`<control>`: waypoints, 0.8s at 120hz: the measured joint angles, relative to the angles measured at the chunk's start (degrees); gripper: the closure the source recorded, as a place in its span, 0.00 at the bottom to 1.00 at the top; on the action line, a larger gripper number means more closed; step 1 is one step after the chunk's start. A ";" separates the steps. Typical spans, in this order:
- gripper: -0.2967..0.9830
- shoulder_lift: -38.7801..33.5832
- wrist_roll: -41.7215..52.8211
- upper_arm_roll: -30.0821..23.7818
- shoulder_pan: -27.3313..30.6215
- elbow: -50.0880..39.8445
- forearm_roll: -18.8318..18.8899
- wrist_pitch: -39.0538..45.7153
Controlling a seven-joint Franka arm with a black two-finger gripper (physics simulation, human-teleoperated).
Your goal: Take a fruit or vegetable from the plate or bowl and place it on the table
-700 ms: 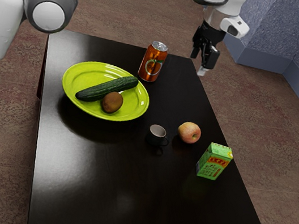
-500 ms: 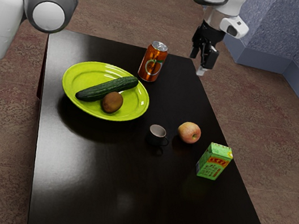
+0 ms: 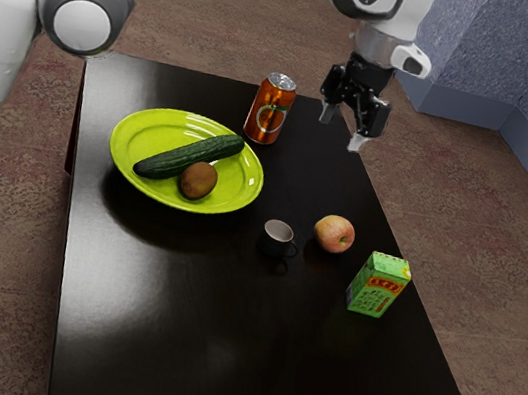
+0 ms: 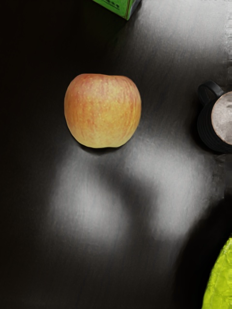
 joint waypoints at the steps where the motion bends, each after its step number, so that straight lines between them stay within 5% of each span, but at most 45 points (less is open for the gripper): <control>1: 0.23 -1.10 -0.35 0.05 0.01 -1.68 -0.02 0.48; 33: 0.23 -10.29 -7.25 3.89 -1.76 -17.28 3.79 8.22; 96: 0.23 -14.43 -17.65 3.75 -0.48 -25.79 8.43 11.86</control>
